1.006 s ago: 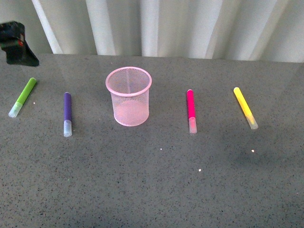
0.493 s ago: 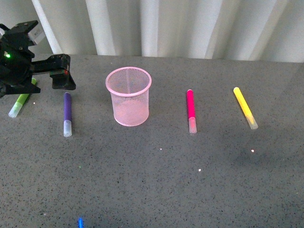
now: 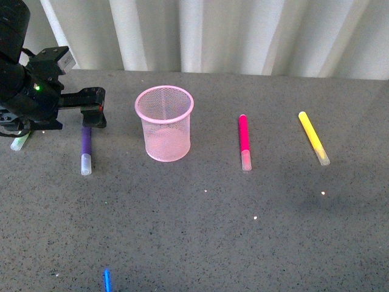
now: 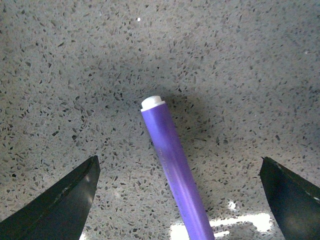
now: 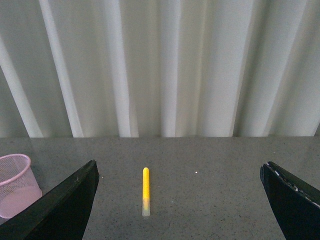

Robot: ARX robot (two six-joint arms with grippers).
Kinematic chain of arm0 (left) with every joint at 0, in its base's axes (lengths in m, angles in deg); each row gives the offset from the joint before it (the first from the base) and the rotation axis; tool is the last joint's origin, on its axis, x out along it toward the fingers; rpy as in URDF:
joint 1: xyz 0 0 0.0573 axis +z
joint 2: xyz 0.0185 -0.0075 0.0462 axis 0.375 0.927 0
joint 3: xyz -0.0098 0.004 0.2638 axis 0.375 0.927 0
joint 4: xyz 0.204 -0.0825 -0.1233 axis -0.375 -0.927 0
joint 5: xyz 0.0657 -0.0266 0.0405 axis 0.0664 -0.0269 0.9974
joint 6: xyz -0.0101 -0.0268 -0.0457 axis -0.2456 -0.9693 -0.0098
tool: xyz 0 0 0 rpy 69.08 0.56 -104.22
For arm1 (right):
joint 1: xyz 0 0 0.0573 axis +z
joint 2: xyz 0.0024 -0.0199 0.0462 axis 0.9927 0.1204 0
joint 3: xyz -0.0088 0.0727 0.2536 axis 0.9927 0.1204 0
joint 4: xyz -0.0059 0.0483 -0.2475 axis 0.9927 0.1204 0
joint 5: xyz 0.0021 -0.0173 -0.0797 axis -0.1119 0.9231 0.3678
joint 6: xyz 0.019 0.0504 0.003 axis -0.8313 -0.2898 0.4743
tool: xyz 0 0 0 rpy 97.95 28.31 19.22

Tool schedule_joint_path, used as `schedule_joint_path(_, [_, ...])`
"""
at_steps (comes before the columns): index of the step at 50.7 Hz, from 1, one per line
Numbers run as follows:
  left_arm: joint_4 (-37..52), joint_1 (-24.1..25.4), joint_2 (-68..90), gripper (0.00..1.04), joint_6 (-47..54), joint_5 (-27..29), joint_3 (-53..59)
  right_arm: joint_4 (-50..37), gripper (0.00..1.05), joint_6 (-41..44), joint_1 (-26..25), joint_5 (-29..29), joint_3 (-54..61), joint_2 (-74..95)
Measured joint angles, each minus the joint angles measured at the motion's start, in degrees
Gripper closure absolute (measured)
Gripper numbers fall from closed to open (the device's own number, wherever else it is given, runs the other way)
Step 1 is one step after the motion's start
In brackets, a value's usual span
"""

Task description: Insert purple and pink pens into pink cup

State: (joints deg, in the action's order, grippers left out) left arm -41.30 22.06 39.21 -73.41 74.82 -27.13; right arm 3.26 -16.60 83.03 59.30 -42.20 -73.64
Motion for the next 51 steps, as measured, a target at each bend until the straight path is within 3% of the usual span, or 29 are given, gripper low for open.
schedule_joint_path(51, [-4.17,-2.71,5.90,0.07,-1.46,4.96,-6.32,0.00,0.07,0.00,0.00,0.00,0.00,0.00])
